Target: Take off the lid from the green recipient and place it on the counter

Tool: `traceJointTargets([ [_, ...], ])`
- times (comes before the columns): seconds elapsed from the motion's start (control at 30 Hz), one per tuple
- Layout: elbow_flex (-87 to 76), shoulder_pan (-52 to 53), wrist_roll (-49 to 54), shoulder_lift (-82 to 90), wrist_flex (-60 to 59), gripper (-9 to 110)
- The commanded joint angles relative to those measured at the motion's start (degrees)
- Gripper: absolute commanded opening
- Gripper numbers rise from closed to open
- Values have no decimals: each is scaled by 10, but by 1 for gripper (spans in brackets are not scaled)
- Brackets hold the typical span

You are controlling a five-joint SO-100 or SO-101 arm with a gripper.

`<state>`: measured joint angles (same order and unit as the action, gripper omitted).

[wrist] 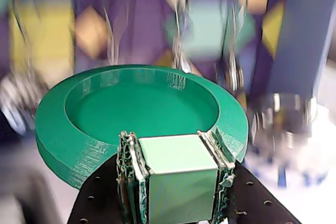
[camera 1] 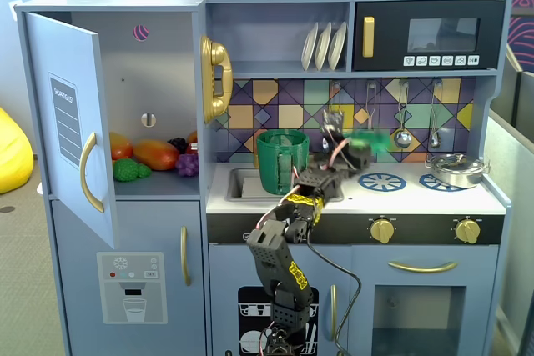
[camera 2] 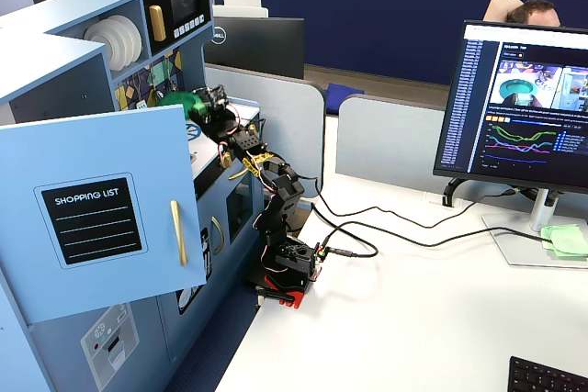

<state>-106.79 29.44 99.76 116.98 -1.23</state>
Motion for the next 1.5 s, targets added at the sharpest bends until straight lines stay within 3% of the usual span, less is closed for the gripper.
traceJointTargets([
  [0.0,-20,13,11,-10,76,0],
  [0.3,-74,25,16,-71,138,0],
  [0.63,-99,33,6,-79,125,0],
  [0.83,-95,35,-28,-69,124,23],
  [1.03,-88,25,-18,-13,120,26],
  [1.1,-88,16,-18,41,64,25],
  [1.27,-43,-37,-10,208,-212,22],
  [1.47,-122,-134,-3,396,-527,10],
])
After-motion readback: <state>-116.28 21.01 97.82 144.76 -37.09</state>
